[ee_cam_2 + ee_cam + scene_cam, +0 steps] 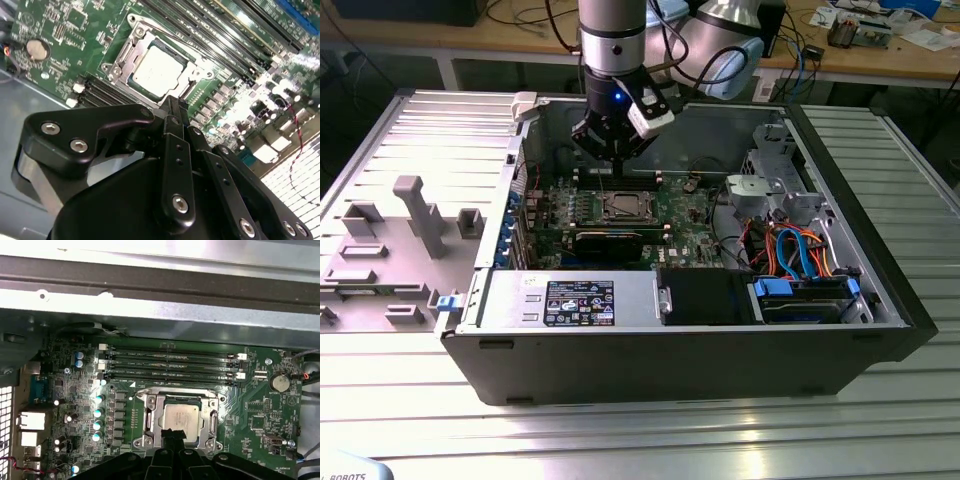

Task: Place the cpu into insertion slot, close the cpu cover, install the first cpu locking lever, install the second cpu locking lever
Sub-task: 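Install the first cpu locking lever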

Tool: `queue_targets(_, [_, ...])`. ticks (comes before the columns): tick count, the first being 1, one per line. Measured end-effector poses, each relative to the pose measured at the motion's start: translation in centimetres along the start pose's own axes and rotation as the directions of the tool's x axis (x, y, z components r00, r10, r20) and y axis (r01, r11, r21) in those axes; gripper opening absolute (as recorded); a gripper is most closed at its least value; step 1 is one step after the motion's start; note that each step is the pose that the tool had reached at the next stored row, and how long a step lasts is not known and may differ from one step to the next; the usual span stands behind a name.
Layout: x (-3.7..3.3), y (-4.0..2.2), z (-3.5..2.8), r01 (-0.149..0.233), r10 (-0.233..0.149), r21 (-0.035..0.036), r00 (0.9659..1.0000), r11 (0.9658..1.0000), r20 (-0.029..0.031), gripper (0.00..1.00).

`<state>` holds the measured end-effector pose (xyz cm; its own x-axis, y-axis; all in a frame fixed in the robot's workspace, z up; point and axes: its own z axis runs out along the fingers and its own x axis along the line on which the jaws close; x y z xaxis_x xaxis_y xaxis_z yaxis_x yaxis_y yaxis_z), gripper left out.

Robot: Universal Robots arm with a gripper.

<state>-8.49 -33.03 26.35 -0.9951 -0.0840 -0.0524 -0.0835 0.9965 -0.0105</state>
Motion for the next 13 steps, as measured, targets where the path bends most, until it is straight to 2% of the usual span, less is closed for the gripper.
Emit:
queue_targets(1, [0.01,0.0,0.02,0.047,-0.047,-0.0026,0.9989,0.9989,0.0007,0.11])
queue_targets(2, [0.01,0.0,0.02,0.071,-0.071,-0.0037,0.9975,0.9974,0.0009,0.11])
queue_targets(5, [0.14,0.01,0.01,0.085,-0.085,-0.0046,0.9964,0.9964,0.0014,0.11])
queue_targets(6, [0.27,0.02,0.0,0.076,-0.076,-0.0042,0.9971,0.9971,0.0012,0.11])
queue_targets(8, [0.28,0.02,0.02,0.03,-0.03,-0.0019,0.9996,0.9996,0.0006,0.11])
queue_targets(13, [0.29,0.02,0.08,-0.039,0.039,0.0019,0.9992,0.9992,-0.0002,0.11])
